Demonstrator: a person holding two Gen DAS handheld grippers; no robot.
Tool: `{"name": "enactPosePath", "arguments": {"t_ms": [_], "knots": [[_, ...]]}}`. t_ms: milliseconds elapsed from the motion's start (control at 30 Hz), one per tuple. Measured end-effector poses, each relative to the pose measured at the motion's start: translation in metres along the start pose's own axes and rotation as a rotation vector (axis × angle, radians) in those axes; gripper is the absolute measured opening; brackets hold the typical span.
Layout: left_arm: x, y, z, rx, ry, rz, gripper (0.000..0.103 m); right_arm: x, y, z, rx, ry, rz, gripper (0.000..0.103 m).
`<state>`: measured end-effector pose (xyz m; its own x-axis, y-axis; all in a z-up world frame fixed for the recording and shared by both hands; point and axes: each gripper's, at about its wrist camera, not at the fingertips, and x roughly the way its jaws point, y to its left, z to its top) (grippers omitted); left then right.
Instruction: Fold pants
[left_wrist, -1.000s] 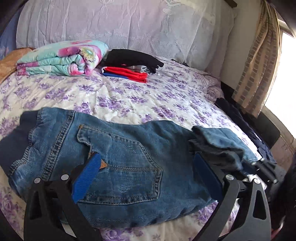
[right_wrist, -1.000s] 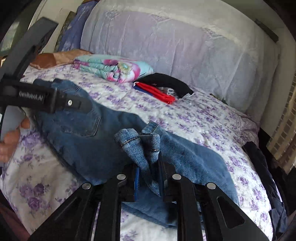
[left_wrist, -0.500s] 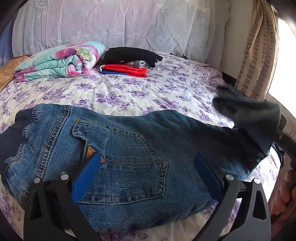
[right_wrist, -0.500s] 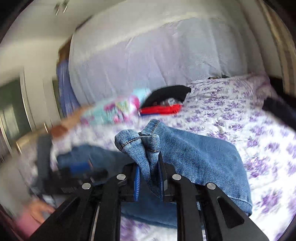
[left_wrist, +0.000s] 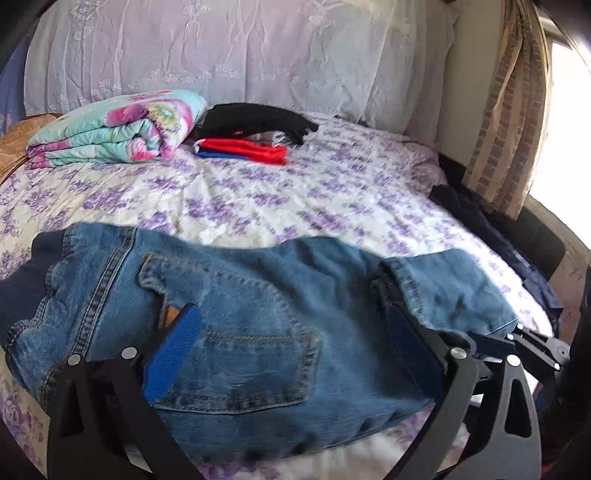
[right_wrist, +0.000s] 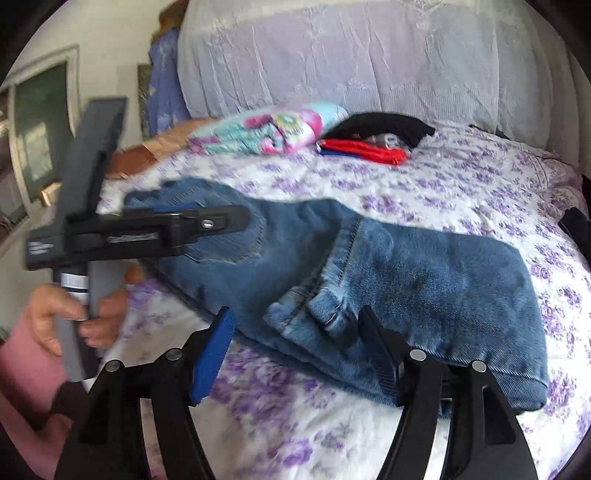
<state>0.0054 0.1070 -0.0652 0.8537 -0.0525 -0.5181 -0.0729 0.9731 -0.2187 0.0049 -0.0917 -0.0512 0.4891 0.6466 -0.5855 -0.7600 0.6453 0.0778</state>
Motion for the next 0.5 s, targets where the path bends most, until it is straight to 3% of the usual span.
{"name": "enactPosePath", "arguments": {"t_ms": [100,200,233,333,400,500], "knots": [[-0.002,-0.017,0.01,-0.006,-0.022,-0.095,0.098,-0.035,-0.019,-0.002,0.08,-0.087,0.046,0.071],[0.005,-0.05,0.018,0.039,-0.03,-0.204,0.097,-0.06,-0.044,0.0,0.144,-0.174,-0.042,0.071],[0.007,-0.062,0.019,0.065,-0.037,-0.225,0.088,-0.065,-0.052,0.001,0.16,-0.192,-0.076,0.071],[0.022,-0.103,0.015,0.158,-0.016,-0.297,0.054,-0.07,-0.078,0.013,0.202,-0.221,-0.133,0.046],[0.04,-0.118,0.008,0.18,0.044,-0.306,0.044,-0.062,-0.098,0.028,0.222,-0.213,-0.161,0.03],[0.072,-0.12,-0.008,0.168,0.164,-0.286,0.041,-0.035,-0.131,0.044,0.272,-0.166,-0.206,0.023]]}}
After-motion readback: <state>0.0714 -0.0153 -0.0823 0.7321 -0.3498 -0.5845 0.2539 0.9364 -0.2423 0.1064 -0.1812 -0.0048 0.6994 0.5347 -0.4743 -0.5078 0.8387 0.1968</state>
